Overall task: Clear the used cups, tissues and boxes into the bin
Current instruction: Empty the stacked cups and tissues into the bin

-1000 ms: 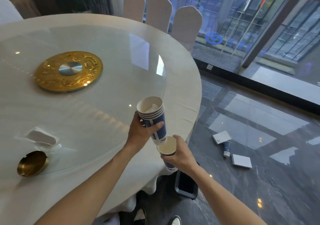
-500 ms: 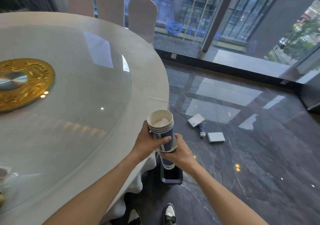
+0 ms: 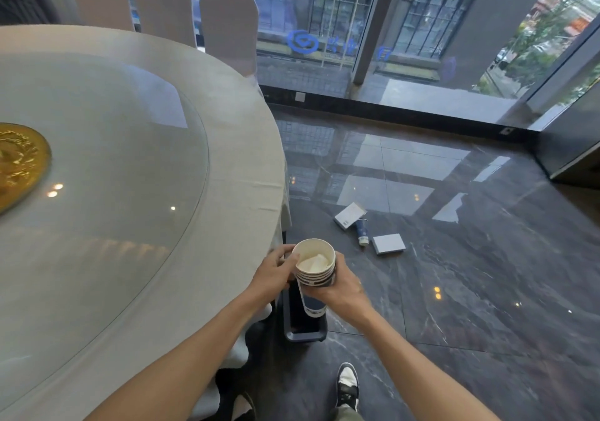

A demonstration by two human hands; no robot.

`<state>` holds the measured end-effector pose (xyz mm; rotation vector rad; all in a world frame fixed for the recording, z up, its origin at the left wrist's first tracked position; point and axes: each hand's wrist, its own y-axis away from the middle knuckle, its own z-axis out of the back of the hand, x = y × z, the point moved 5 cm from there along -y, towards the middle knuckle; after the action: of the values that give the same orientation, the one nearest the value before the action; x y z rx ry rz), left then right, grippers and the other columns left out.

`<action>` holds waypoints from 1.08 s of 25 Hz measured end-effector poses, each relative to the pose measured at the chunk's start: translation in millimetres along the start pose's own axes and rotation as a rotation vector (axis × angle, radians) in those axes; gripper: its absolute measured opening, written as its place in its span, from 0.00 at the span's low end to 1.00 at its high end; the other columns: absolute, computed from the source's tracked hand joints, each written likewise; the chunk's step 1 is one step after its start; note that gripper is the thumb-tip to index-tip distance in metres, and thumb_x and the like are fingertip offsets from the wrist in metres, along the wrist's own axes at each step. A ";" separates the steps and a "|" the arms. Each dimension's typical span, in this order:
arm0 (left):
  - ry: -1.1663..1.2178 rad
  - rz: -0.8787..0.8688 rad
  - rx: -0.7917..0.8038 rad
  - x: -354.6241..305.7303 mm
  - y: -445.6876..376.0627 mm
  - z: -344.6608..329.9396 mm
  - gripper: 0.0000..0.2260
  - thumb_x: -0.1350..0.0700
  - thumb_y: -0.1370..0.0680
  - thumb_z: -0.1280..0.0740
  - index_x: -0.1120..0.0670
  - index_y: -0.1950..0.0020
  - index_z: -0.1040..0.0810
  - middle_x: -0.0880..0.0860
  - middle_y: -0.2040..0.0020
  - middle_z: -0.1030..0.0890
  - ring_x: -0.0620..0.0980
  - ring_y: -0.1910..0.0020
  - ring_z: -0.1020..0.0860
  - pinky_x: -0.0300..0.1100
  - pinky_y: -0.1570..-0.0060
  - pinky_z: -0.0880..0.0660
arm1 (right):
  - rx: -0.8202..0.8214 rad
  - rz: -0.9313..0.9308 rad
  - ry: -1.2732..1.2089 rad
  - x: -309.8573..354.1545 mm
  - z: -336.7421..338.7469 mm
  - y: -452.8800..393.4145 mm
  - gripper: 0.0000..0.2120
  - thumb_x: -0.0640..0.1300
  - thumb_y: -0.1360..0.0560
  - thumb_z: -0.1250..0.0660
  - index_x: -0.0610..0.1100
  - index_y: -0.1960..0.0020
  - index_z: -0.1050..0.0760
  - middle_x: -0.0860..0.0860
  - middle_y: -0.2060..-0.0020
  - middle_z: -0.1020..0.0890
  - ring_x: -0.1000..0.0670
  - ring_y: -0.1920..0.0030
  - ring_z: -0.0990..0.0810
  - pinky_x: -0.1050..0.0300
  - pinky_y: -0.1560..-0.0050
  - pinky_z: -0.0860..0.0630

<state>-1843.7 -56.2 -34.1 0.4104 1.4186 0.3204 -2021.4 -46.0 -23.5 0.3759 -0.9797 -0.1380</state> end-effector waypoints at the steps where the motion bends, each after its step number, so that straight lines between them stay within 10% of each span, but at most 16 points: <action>1: -0.012 0.008 -0.012 1.0 -3.4 -5.9 0.08 0.50 0.16 0.35 0.46 0.38 0.20 0.53 0.48 0.16 0.52 0.51 0.15 0.51 0.48 0.17 | 0.002 0.012 0.006 -6.4 4.6 -5.0 0.39 0.57 0.42 0.18 0.59 0.35 0.30 0.60 0.44 0.20 0.60 0.44 0.21 0.58 0.46 0.22; 11: 0.055 0.228 -0.259 60.1 -45.7 -94.6 0.07 0.55 0.19 0.30 0.49 0.41 0.16 0.51 0.49 0.12 0.51 0.47 0.14 0.47 0.48 0.16 | 0.430 -0.173 -0.158 -99.6 47.9 -70.2 0.11 0.43 0.22 0.33 0.49 0.39 0.23 0.48 0.49 0.15 0.54 0.55 0.15 0.48 0.45 0.18; 27: 0.207 0.692 -0.343 349.1 -191.1 -130.5 0.13 0.56 0.18 0.32 0.51 0.34 0.19 0.52 0.42 0.15 0.52 0.42 0.16 0.47 0.44 0.16 | 0.351 -0.388 0.154 -343.7 -135.8 -234.1 0.11 0.44 0.19 0.39 0.49 0.39 0.22 0.52 0.47 0.16 0.48 0.47 0.17 0.44 0.44 0.18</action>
<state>-1933.4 -57.5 -443.2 0.5881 1.3496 1.1774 -2086.6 -132.7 -447.3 0.8869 -0.7685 -0.2852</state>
